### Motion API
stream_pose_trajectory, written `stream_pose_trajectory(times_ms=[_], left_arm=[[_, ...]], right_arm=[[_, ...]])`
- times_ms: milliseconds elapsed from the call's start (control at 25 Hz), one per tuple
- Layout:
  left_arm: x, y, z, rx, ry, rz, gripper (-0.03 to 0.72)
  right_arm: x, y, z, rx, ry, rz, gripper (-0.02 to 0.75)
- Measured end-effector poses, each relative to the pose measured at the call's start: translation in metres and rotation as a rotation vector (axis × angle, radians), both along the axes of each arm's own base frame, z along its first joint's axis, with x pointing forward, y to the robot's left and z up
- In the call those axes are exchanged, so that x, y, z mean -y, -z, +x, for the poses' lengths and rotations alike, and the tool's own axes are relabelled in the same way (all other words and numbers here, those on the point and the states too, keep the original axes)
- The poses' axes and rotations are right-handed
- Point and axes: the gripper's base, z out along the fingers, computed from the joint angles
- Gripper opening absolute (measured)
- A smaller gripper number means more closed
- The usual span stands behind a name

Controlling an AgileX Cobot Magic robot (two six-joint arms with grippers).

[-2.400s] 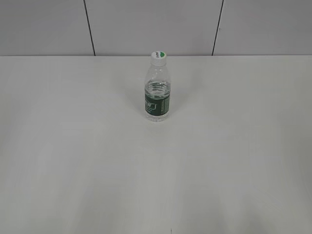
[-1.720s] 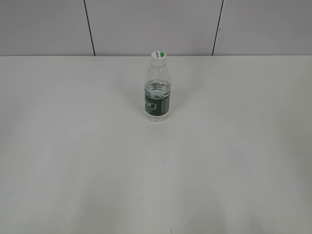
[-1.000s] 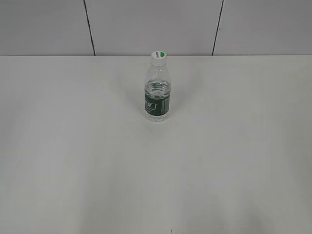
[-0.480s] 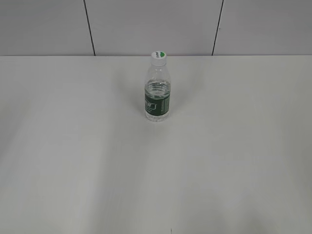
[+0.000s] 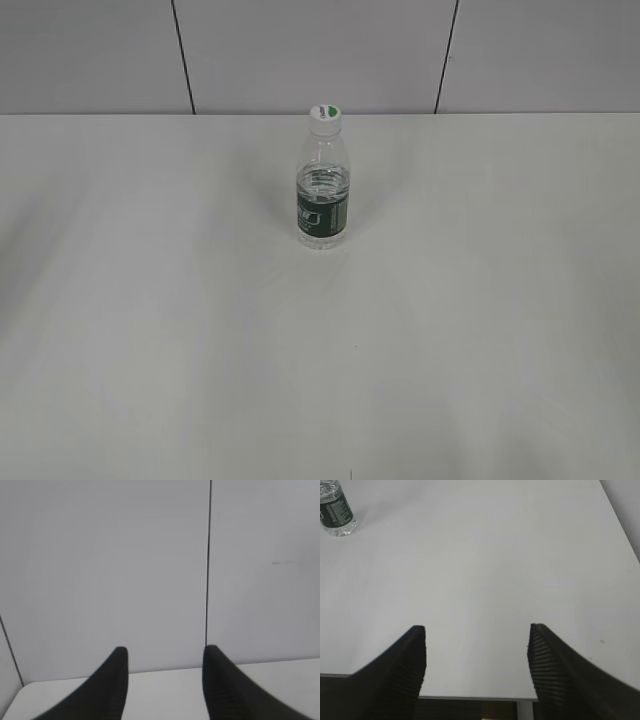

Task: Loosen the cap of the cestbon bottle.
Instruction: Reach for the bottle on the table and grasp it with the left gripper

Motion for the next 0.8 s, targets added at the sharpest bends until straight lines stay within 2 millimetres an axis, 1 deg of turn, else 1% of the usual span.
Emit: stream_pose_trajectory(times_ms=[120, 280, 360, 520, 600, 760, 800], left_arm=[[0.001, 0.020, 0.021, -0.007, 0.012, -0.007, 0.312], [0.004, 0.049, 0.044, -0.003, 0.046, -0.001, 0.283], [0.006, 0.066, 0.054, -0.011, 0.068, 0.003, 0.265], [0.010, 0.109, 0.070, -0.070, 0.110, -0.013, 0.248], [0.014, 0.130, 0.076, -0.112, 0.158, -0.016, 0.246], [0.027, 0.157, 0.096, -0.170, 0.300, -0.034, 0.241], [0.029, 0.161, 0.102, -0.176, 0.326, -0.041, 0.241]], right_arm=[[0.000, 0.000, 0.000, 0.000, 0.000, 0.000, 0.489], [0.000, 0.000, 0.000, 0.000, 0.000, 0.000, 0.489], [0.000, 0.000, 0.000, 0.000, 0.000, 0.000, 0.489], [0.000, 0.000, 0.000, 0.000, 0.000, 0.000, 0.489], [0.000, 0.000, 0.000, 0.000, 0.000, 0.000, 0.489], [0.000, 0.000, 0.000, 0.000, 0.000, 0.000, 0.489], [0.000, 0.000, 0.000, 0.000, 0.000, 0.000, 0.489]])
